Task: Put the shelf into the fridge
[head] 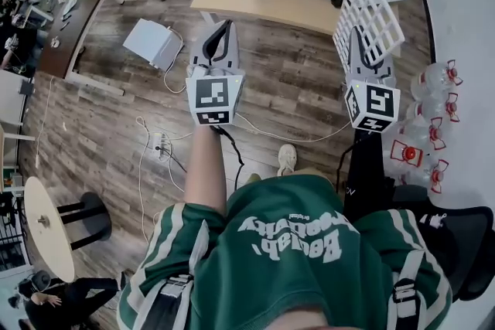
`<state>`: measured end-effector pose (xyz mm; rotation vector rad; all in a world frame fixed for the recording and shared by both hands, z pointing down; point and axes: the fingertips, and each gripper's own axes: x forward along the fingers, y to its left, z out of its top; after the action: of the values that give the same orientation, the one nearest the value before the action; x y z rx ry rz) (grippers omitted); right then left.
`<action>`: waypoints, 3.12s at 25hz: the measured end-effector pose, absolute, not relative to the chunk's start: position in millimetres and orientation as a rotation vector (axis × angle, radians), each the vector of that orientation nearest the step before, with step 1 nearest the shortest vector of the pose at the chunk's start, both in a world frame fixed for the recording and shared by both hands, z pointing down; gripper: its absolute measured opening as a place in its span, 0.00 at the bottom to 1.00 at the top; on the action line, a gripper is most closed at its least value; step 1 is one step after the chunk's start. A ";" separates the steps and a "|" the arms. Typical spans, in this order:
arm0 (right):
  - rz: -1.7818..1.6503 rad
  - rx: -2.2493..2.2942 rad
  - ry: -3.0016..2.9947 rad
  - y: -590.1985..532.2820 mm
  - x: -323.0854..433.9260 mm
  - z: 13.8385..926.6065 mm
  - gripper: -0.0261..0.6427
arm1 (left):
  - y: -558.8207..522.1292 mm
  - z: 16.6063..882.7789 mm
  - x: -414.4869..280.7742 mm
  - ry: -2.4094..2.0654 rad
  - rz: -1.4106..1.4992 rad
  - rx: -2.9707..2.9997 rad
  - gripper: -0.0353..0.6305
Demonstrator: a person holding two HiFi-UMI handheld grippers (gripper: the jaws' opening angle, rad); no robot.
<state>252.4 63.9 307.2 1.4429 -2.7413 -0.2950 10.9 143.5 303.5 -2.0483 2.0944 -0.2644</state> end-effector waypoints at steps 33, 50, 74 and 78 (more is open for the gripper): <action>-0.402 1.496 -2.698 -99.2 193.9 308.5 0.08 | -25.3 298.4 -27.7 1.986 -0.197 -2.120 0.04; -0.541 1.585 -2.407 -245.6 70.6 321.1 0.08 | -232.4 315.5 -128.5 1.742 -0.164 -2.368 0.04; -1.025 1.299 -1.807 -288.1 9.1 379.4 0.08 | -297.1 370.1 -180.6 1.674 -0.105 -2.584 0.04; -1.093 1.284 -1.714 -290.1 4.4 386.8 0.08 | -296.9 372.1 -185.6 1.688 -0.114 -2.573 0.04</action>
<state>4.4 -290.1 386.8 1.2839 -1.7139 -1.0931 -185.6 -296.9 372.1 -2.5733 1.6879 -0.1143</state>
